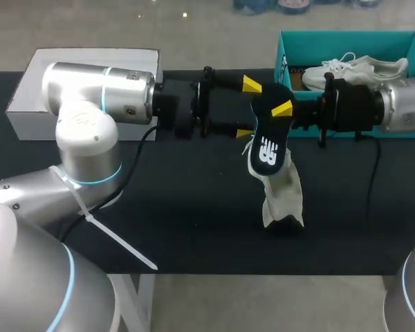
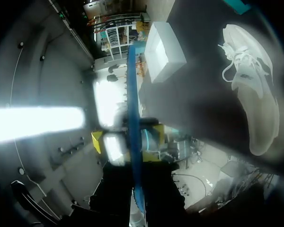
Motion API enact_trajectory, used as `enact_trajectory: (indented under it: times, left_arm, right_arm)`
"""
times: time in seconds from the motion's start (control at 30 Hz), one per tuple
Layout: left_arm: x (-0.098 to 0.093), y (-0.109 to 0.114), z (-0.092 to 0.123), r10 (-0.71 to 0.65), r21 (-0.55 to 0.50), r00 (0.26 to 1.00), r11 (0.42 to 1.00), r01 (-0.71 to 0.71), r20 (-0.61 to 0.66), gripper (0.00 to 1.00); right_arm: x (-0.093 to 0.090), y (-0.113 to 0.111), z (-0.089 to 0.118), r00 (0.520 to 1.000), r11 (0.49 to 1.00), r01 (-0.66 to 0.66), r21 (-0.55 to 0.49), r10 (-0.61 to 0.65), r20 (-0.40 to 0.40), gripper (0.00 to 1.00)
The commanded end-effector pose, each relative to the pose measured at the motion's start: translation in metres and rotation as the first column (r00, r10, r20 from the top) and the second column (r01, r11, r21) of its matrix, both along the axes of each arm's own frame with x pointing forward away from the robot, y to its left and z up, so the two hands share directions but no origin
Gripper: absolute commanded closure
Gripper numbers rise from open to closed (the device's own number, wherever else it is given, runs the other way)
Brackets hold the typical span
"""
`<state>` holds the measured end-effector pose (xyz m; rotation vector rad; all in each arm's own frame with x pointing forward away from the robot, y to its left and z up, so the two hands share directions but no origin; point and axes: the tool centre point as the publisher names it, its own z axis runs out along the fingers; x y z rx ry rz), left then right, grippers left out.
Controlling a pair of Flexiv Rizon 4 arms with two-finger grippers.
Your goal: Take the shoe out of the shoebox, open the shoe tongue, remove and reinsert the insole, then place the shoe into the shoebox
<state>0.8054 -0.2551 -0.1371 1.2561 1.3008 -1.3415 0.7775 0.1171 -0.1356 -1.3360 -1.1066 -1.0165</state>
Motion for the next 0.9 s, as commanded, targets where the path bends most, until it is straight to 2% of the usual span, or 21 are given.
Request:
enact_trajectory:
  times: [0.03, 0.33, 0.5, 0.6, 0.67, 0.8, 0.9]
  left_arm:
    - [-0.006, 0.006, -0.003, 0.023, 0.004, 1.000, 1.000, -0.023, -0.008, 0.00]
    - [-0.006, 0.005, -0.002, 0.045, 0.013, 0.999, 0.999, -0.045, -0.030, 0.00]
    - [-0.001, -0.001, -0.003, 0.042, 0.019, 0.998, 0.999, -0.041, -0.036, 0.05]
    - [0.000, -0.005, -0.003, 0.038, 0.023, 0.999, 0.999, -0.037, -0.036, 0.14]
    - [0.002, -0.008, -0.003, 0.040, 0.020, 0.998, 0.999, -0.039, -0.043, 0.15]
    - [0.002, -0.013, -0.003, 0.041, 0.024, 0.998, 0.999, -0.040, -0.047, 0.23]
    - [0.002, -0.015, -0.004, 0.040, 0.027, 0.998, 0.999, -0.039, -0.051, 0.34]
  right_arm:
    - [0.000, 0.000, 0.000, 1.000, 1.000, 0.000, -0.003, 0.000, -0.001, 1.00]
    - [0.000, 0.000, 0.000, 1.000, 1.000, 0.000, -0.003, 0.000, -0.001, 1.00]
    - [0.000, 0.000, 0.000, 1.000, 1.000, 0.000, -0.003, 0.000, -0.001, 1.00]
    - [0.000, 0.000, 0.000, 1.000, 1.000, 0.000, -0.003, 0.000, -0.001, 1.00]
    - [0.000, 0.000, 0.000, 1.000, 1.000, 0.000, -0.003, 0.000, -0.001, 1.00]
    - [0.000, 0.000, 0.000, 1.000, 1.000, 0.000, -0.003, 0.000, -0.001, 1.00]
    - [0.000, 0.000, 0.000, 1.000, 1.000, 0.000, -0.003, 0.000, -0.001, 1.00]
